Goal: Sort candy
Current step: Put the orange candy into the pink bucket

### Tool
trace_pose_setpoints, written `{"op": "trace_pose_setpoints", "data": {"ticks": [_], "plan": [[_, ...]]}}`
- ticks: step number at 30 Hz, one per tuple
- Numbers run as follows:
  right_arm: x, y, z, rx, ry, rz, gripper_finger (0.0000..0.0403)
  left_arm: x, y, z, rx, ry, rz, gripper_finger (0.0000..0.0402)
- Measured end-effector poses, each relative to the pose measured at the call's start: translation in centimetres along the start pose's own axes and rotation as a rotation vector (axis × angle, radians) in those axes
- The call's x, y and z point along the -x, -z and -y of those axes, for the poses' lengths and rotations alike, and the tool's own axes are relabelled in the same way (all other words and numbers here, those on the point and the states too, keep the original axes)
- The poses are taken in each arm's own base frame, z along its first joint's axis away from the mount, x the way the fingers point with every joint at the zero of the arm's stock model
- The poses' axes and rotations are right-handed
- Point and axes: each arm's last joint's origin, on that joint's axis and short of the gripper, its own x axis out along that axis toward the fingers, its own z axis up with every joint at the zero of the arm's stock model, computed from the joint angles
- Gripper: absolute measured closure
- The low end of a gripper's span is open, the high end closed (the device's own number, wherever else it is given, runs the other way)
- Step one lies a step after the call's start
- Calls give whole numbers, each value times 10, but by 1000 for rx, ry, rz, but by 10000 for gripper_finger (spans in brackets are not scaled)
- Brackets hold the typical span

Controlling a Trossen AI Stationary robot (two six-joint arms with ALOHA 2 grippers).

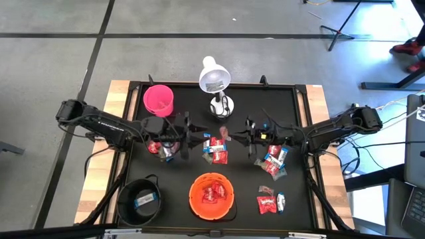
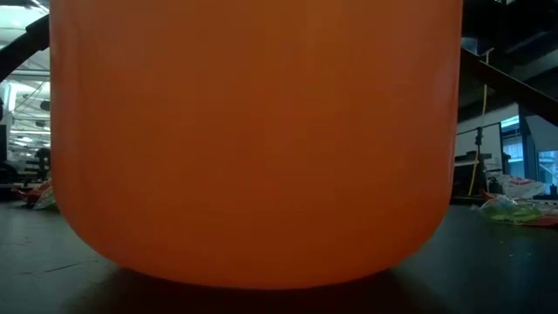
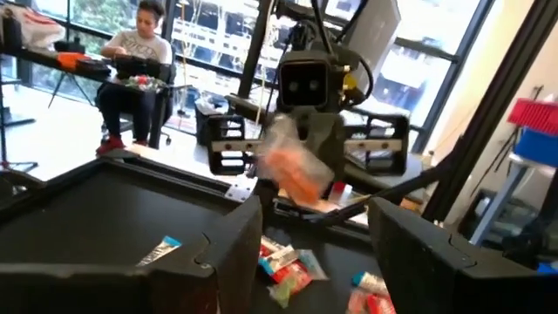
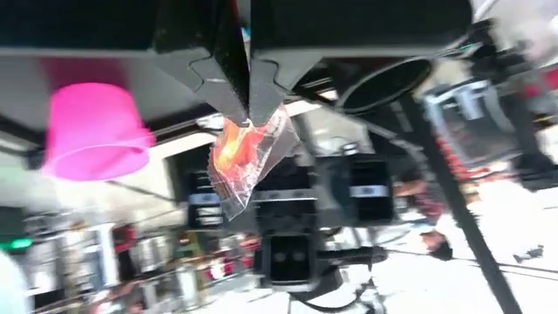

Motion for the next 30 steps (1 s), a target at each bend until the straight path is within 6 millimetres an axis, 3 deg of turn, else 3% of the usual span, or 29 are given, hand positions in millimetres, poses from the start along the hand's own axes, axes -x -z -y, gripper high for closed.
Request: {"op": "trace_pose_setpoints", "data": {"ticks": [8, 16, 30], "plan": [[-21, -17, -8, 97, 43, -19, 403, -9, 3, -5, 116, 55, 30, 200], [-36, -9, -8, 128, 53, -80, 403, -16, 7, -13, 162, 23, 60, 199], [-39, -7, -7, 126, 50, -69, 403, -16, 10, -17, 174, -66, 55, 204]]}}
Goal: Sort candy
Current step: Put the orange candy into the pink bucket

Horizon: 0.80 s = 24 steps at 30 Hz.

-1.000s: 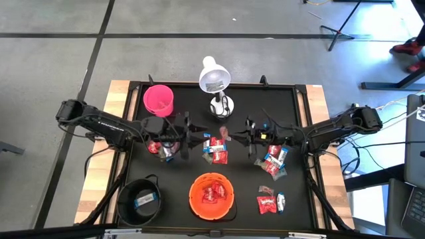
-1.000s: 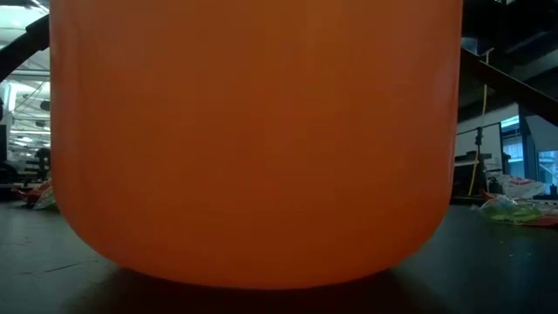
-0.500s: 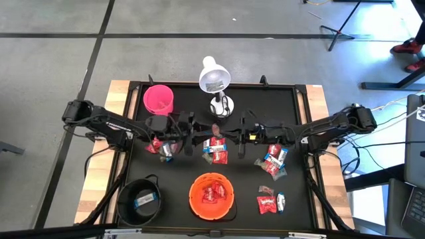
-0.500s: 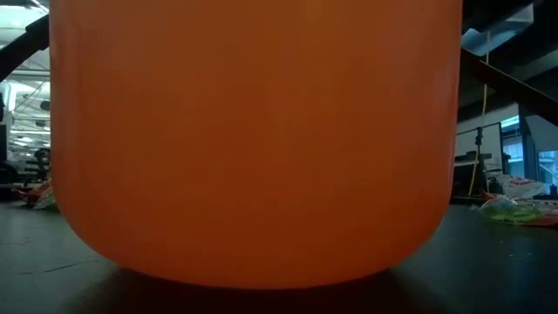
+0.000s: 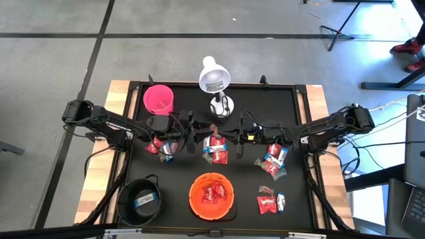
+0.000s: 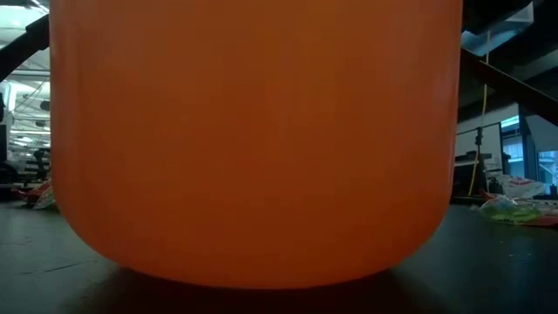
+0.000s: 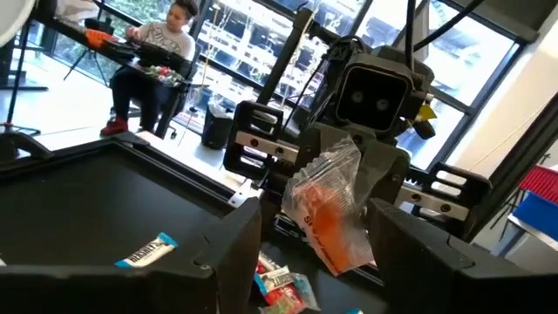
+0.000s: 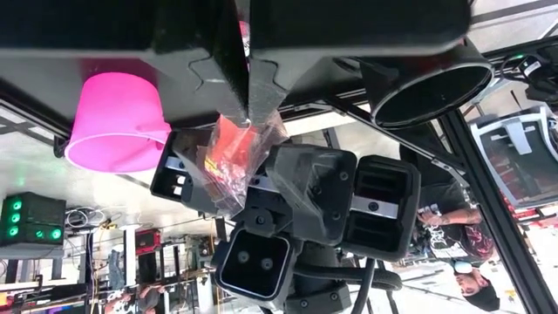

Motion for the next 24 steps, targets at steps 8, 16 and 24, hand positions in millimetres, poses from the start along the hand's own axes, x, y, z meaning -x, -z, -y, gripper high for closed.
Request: {"op": "trace_pose_setpoints", "data": {"ticks": [8, 16, 24], "plan": [[0, 0, 0, 0, 0, 0, 403, 0, -1, -1, 10, -9, 4, 215], [0, -2, 0, -4, -4, 23, 403, -3, 4, -3, -15, -14, -6, 262], [0, -2, 0, -4, -4, 23, 402, -4, 6, -4, -68, -14, -10, 314]]}}
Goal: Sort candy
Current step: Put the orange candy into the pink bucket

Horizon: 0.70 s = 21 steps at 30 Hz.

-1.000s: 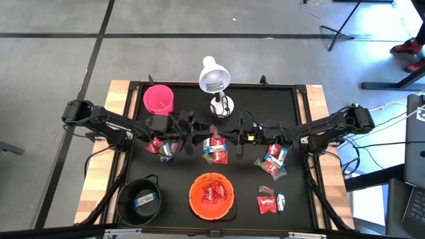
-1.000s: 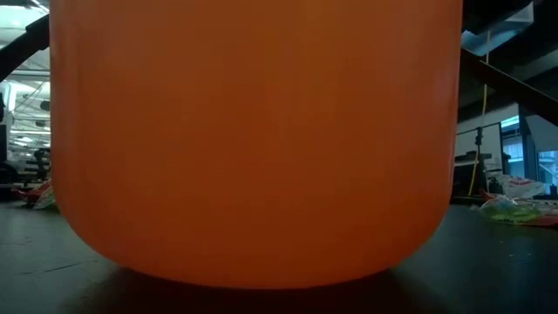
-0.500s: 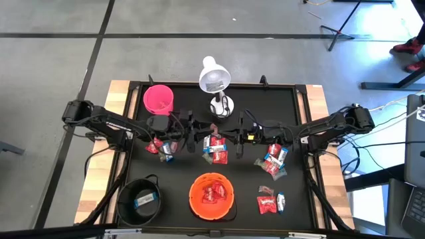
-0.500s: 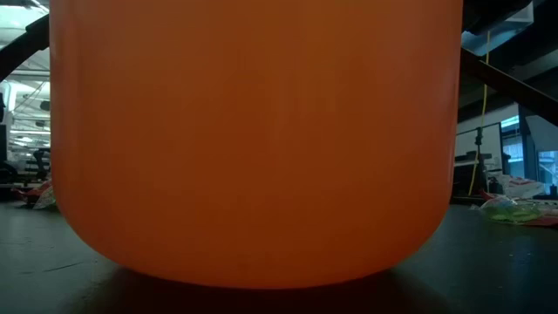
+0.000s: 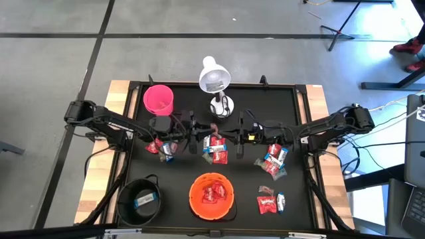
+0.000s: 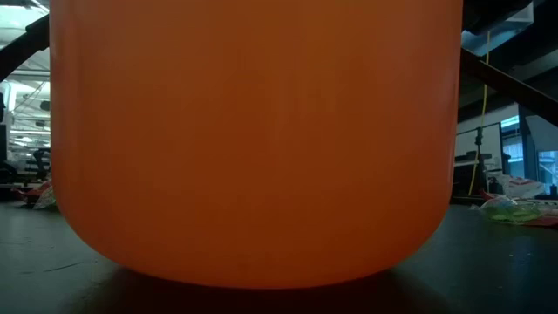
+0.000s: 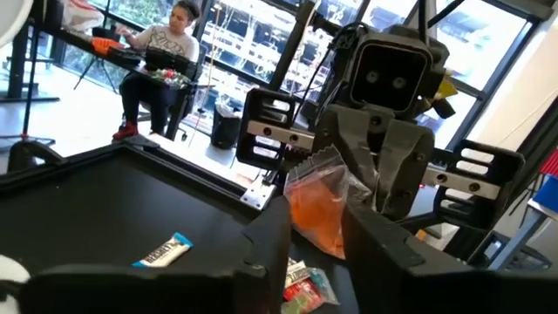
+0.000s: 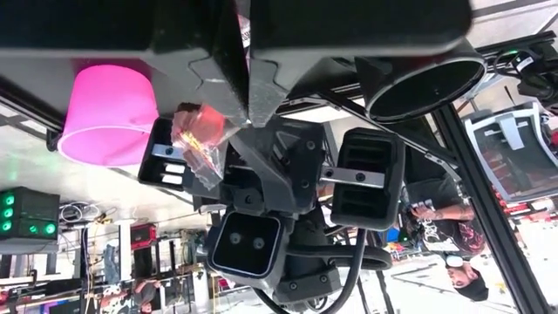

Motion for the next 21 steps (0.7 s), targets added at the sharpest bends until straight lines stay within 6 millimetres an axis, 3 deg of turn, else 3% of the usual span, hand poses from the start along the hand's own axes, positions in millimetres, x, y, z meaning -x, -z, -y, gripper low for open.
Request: {"op": "trace_pose_setpoints", "data": {"ticks": [5, 11, 16, 21], "plan": [[0, 0, 0, 37, -10, 2, 370, 0, -1, 0, -23, 5, 8, 352], [0, 1, -1, 50, -27, -11, 268, 0, 1, 0, -30, 9, -16, 392], [5, -7, -2, 56, -42, -11, 190, 4, -3, 2, -44, 30, -31, 399], [20, -22, -3, 77, -42, -19, 154, 16, -19, 2, -90, -12, -34, 401]]}}
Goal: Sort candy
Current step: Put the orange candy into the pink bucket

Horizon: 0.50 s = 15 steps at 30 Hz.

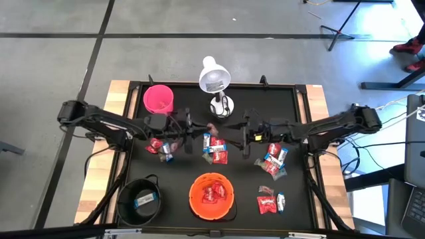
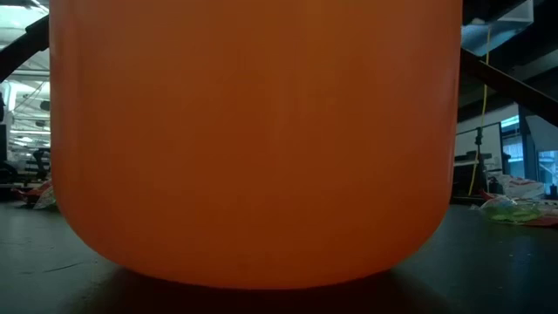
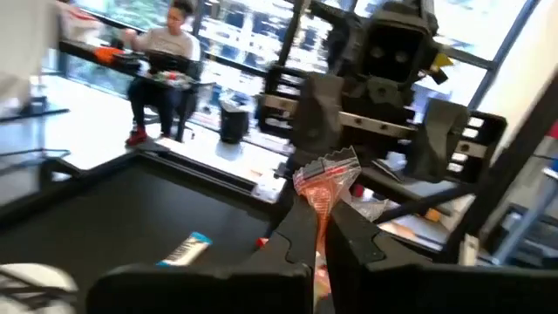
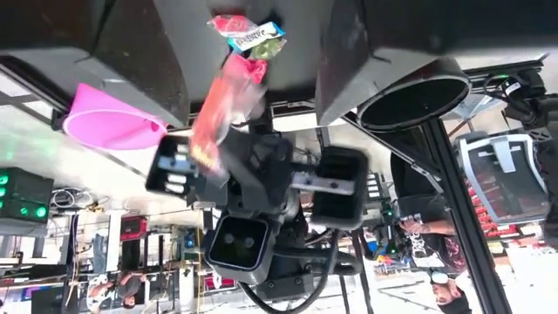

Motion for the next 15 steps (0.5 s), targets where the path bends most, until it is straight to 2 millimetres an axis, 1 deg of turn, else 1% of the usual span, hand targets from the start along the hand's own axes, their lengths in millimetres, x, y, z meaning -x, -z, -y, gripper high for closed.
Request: {"op": "trace_pose_setpoints", "data": {"ticks": [4, 9, 12, 15], "plan": [[16, -12, 1, 5, 4, -31, 151, 23, -18, -6, -40, -105, -38, 401], [32, -18, 3, 14, 45, -96, 150, 67, -41, -20, -81, -356, -55, 401], [36, -18, 4, -7, 56, -129, 150, 93, -47, -34, -117, -553, -73, 401], [36, -18, 4, -13, 55, -128, 150, 114, -47, -50, -114, -748, -117, 401]]}}
